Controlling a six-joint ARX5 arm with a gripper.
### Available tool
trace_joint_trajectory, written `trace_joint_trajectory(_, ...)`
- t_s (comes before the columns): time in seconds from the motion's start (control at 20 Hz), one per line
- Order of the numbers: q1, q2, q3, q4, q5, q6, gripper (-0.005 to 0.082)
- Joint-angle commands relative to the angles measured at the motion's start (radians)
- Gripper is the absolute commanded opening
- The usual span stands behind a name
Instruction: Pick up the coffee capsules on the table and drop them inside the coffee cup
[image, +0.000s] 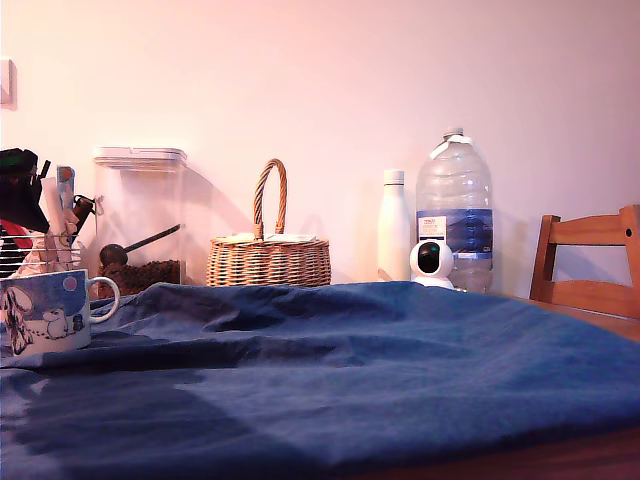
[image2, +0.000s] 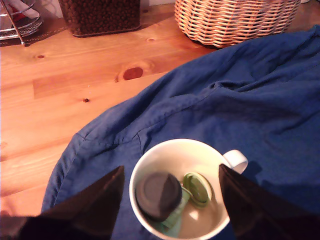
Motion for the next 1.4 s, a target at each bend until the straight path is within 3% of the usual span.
trace_joint_trajectory(0.0, 0.003, 0.018, 0.004, 0.007, 0.002, -0.002, 0.0506)
trace_joint_trajectory(0.1, 0.003, 0.016, 0.004, 0.009, 0.018, 0.002, 0.0401)
trace_joint_trajectory(0.3, -0.003, -0.004, 0.004, 0.01, 0.103, 0.001, 0.0002)
trace_joint_trajectory(0.35, -0.007, -0.014, 0.004, 0.008, 0.106, 0.001, -0.0021)
trace_joint_trajectory(0.55, -0.024, -0.095, 0.004, -0.035, 0.101, 0.001, -0.0021)
trace_joint_trajectory(0.7, -0.039, -0.167, -0.003, -0.082, 0.059, 0.001, -0.0021)
trace_joint_trajectory(1.25, -0.1, -0.341, -0.133, -0.057, -0.018, -0.015, -0.0021)
trace_joint_trajectory(1.35, -0.104, -0.369, -0.178, -0.027, -0.027, -0.037, -0.0021)
